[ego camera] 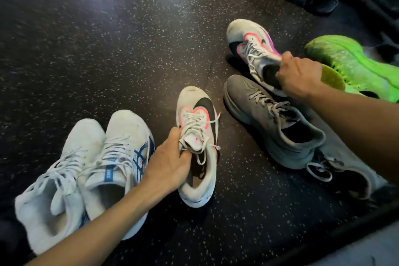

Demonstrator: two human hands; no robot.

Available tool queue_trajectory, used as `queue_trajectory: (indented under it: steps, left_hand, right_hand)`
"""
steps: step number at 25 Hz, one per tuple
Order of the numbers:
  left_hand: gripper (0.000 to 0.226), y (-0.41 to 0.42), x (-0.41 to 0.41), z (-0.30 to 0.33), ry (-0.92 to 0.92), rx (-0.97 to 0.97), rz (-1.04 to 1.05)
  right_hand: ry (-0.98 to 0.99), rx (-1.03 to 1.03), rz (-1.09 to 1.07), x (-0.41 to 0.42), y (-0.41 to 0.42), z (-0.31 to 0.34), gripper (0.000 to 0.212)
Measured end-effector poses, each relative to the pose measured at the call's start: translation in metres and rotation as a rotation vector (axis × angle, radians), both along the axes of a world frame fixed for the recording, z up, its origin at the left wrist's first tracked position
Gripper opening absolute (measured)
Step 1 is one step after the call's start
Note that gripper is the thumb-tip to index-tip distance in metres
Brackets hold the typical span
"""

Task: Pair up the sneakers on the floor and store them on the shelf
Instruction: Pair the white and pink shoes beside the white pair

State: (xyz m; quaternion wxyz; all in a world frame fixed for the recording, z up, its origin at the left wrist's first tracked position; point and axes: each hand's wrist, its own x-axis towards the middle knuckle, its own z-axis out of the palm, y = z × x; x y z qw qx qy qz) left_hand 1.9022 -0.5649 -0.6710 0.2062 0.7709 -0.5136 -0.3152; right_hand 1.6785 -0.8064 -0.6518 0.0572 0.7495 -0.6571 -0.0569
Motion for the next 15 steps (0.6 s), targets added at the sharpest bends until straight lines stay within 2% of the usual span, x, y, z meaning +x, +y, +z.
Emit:
queue_trajectory:
  steps: [2, 8, 10, 12, 13, 15]
  left_hand:
    - [0.022, 0.005, -0.004, 0.001, 0.024, 0.022, -0.028]
    - [0.021, 0.000, -0.030, 0.001, 0.168, 0.079, -0.114]
    - [0.023, -0.005, -0.043, 0.002, 0.360, 0.128, -0.132]
    - [0.034, -0.009, -0.047, 0.008, 0.562, 0.260, -0.139]
    - [0.034, -0.012, -0.044, 0.012, 0.548, 0.269, -0.145]
    - [0.029, -0.022, -0.033, 0.025, 0.388, 0.122, -0.097]
  right_hand:
    - [-0.075, -0.004, -0.047, -0.003, 0.007, 0.009, 0.024]
    - [-0.176, -0.039, -0.095, -0.016, 0.024, 0.064, 0.033]
    - [-0.220, -0.050, -0.115, -0.019, 0.036, 0.085, 0.037]
    - [-0.268, -0.065, -0.123, -0.022, 0.049, 0.103, 0.036]
    - [-0.280, -0.072, -0.116, -0.021, 0.057, 0.112, 0.034]
    - [-0.284, -0.075, -0.087, -0.015, 0.073, 0.125, 0.029]
